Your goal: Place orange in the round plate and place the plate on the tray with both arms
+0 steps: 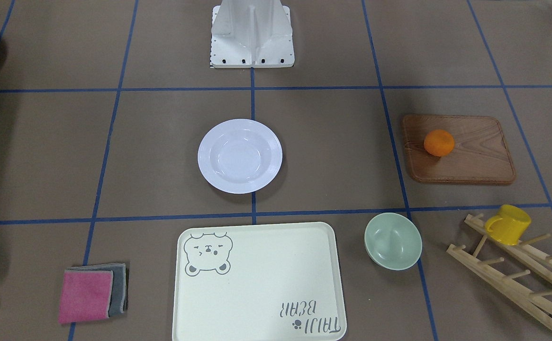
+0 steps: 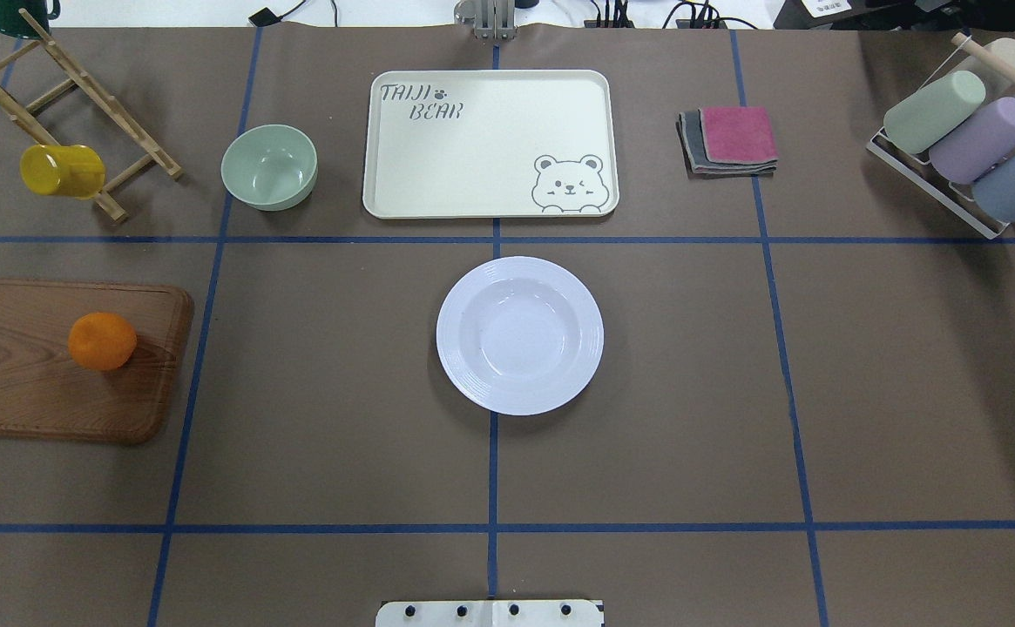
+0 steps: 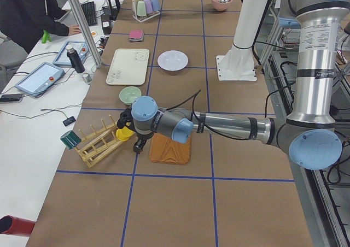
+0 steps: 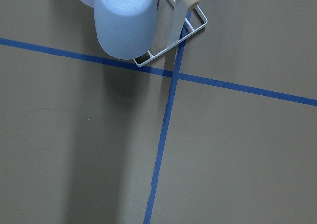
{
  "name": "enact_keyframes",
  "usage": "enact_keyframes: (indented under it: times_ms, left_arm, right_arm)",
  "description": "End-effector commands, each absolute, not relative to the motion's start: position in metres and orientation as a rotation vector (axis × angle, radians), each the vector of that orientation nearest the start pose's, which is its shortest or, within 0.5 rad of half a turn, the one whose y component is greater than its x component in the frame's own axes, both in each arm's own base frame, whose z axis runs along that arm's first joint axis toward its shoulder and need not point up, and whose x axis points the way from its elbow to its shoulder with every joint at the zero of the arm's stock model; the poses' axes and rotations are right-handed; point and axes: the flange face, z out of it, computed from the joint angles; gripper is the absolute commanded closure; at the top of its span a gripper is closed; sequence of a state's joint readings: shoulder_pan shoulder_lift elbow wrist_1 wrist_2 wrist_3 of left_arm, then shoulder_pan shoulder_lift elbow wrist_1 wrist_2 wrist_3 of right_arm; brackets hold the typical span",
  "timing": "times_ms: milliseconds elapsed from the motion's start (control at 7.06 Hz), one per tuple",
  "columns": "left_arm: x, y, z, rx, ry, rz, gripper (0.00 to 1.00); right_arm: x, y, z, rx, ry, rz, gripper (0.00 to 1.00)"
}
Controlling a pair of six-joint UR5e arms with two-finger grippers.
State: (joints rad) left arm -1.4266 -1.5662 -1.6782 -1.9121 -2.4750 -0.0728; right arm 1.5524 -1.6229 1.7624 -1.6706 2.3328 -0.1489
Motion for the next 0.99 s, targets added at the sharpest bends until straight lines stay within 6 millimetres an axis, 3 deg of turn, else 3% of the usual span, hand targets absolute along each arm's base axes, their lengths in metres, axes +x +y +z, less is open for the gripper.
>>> enact_keyframes:
  times_ms: [0,283,425,567,850]
  left_arm:
    - [0.1,-0.501,0.526,0.307,0.959,0.257,0.0]
    - [0.203,-0.473,0.495,0.287,0.921,0.252,0.0]
    - [0.239,-0.457,0.483,0.283,0.907,0.253,0.0]
    - [0.263,-0.445,0.483,0.282,0.887,0.28,0.0]
    - [0.266,-0.434,0.498,0.272,0.86,0.289,0.0]
  right_arm:
    - [0.044,-0.477,0.594,0.099,-0.757,-0.162,0.0]
    - [0.044,-0.477,0.594,0.099,-0.757,-0.16,0.0]
    - [0.044,-0.477,0.593,0.1,-0.759,-0.161,0.0]
    - [0.044,-0.477,0.594,0.099,-0.759,-0.16,0.0]
    - [0.044,-0.477,0.594,0.098,-0.759,-0.159,0.0]
